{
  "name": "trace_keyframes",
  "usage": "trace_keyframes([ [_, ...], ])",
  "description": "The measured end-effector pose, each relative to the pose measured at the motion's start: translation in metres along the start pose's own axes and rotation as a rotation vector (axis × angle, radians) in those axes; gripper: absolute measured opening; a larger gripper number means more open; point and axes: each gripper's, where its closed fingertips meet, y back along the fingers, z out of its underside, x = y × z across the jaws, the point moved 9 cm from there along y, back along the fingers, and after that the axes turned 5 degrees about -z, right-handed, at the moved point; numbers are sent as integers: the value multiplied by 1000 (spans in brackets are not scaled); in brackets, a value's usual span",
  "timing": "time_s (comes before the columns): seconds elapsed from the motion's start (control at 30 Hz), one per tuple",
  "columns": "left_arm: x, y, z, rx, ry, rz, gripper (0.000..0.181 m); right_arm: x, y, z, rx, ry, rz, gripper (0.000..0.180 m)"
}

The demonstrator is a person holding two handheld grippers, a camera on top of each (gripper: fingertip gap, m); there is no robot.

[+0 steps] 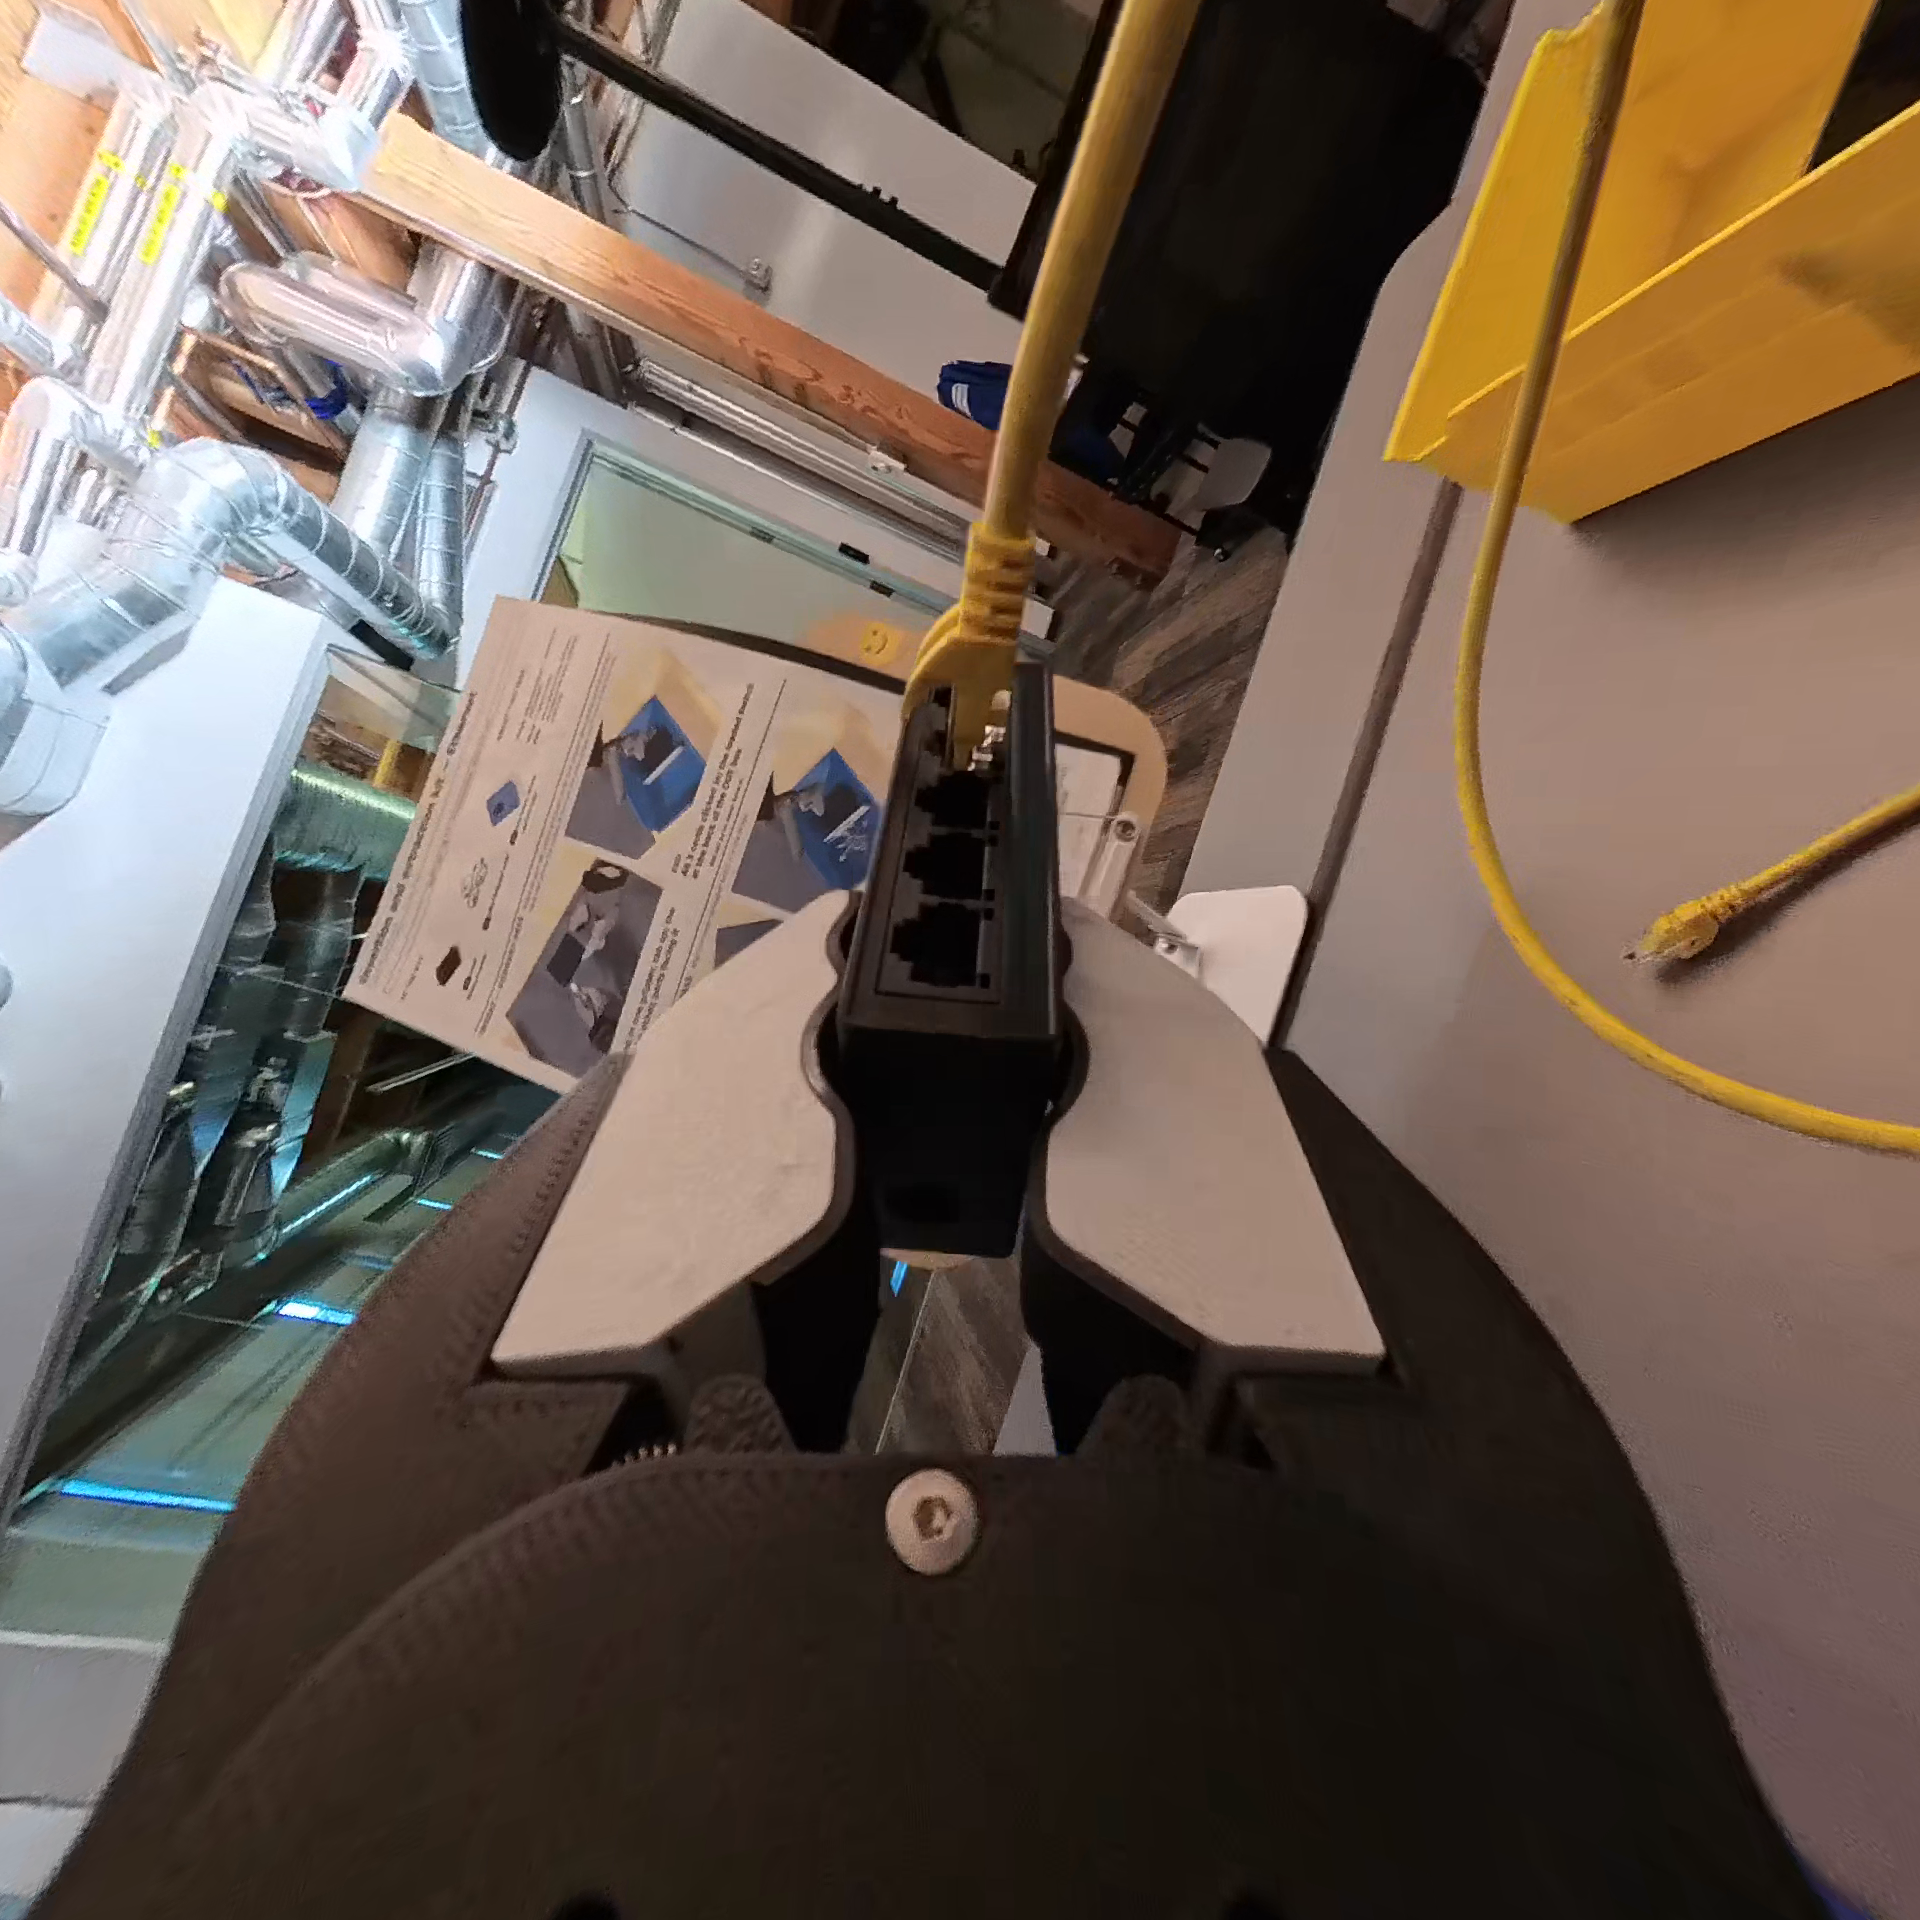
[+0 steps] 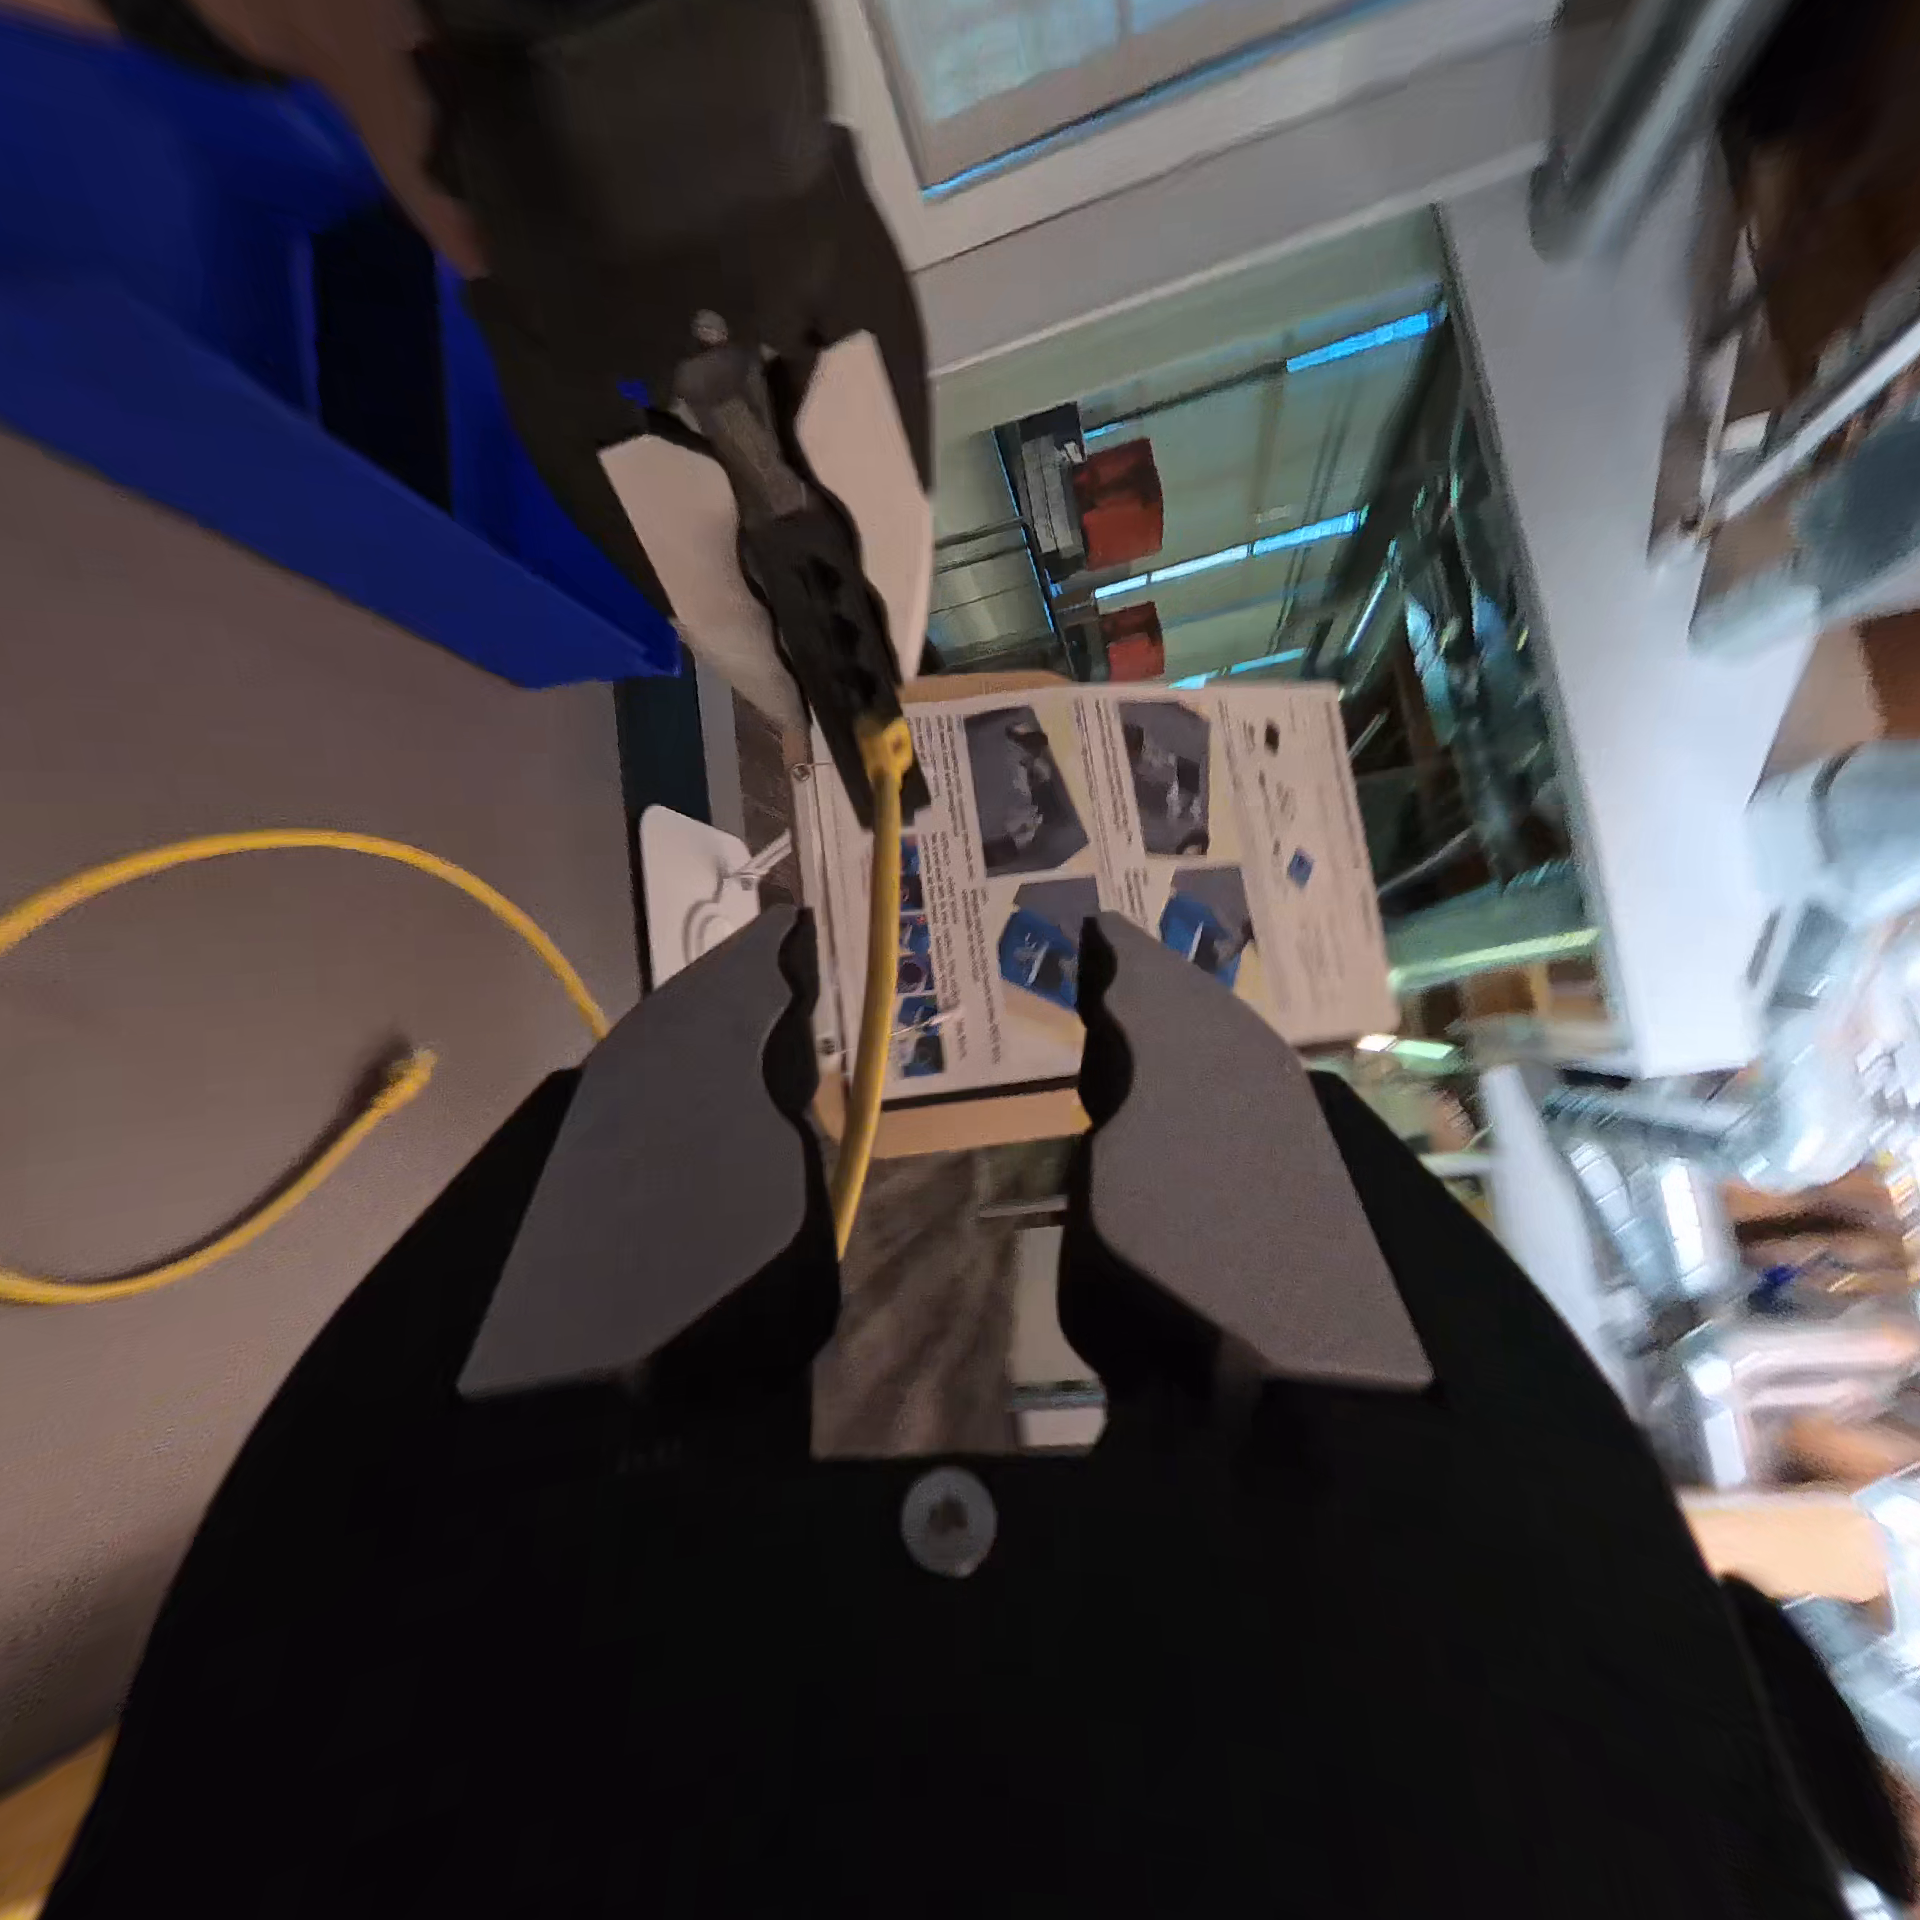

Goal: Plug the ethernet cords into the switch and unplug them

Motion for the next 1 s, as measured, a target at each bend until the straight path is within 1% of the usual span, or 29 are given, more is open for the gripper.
trace_keyframes([
  [0.07,4,1,-4,-12,-25,26,29,-7,-24,-9,-9,119,-45,47],
  [0.17,9,1,-9,-25,-69,16,29,-10,-53,-10,-59,158,-141,44],
  [0.27,13,1,-15,-17,-81,27,29,-12,-69,-9,-109,221,-174,36],
  [0.33,14,2,-17,-16,-97,17,29,-14,-76,-8,-141,246,-182,35],
  [0.5,14,4,-20,-6,-107,7,29,-17,-79,-7,-156,265,-159,22],
  [0.73,14,6,-24,2,-107,2,28,-15,-77,-6,-158,232,-125,19],
  [0.77,13,7,-25,7,-107,0,28,-14,-76,-6,-151,223,-131,16],
  [1.0,12,7,-26,15,-122,-21,29,-13,-74,-9,-164,230,-145,15],
])
